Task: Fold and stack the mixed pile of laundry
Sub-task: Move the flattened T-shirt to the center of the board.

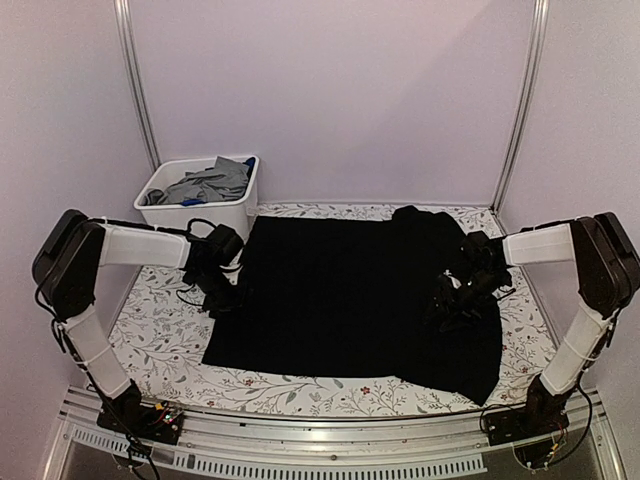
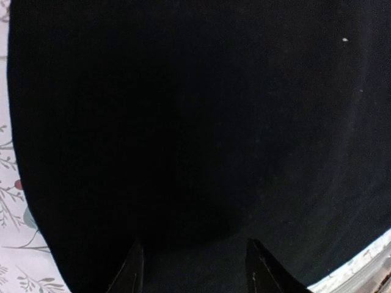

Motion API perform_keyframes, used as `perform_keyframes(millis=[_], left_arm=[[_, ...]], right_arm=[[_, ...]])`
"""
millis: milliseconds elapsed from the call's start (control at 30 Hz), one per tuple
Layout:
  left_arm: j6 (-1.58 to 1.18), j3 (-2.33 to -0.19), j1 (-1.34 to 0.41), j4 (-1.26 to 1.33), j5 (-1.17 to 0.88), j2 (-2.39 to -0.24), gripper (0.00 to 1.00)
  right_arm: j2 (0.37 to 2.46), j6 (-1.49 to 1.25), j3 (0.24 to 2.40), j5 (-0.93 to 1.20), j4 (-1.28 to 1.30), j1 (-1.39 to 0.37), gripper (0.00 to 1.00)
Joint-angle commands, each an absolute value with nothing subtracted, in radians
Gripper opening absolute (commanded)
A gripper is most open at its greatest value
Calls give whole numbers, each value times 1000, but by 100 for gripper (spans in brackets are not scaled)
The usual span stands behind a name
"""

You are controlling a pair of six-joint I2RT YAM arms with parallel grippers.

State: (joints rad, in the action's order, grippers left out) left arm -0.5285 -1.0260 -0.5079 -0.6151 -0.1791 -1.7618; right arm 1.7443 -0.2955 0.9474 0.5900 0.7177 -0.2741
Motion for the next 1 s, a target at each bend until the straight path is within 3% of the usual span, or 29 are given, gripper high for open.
perform_keyframes(millis=[0, 267, 533, 967], left_arm=[[-560, -916, -526, -641, -178, -1707, 55], [-637, -772, -556, -691, -219, -1585, 52], [-555, -964, -561, -715, -172, -1594, 66], [-492, -1245, -474, -622, -150, -1855, 64]], right_arm=[[1741, -334, 817, 574, 718, -284, 63], [1591, -395, 666, 663, 745, -285, 64], [1505, -361, 915, 603, 756, -201, 64], [1745, -342, 1129, 286, 700, -51, 49]])
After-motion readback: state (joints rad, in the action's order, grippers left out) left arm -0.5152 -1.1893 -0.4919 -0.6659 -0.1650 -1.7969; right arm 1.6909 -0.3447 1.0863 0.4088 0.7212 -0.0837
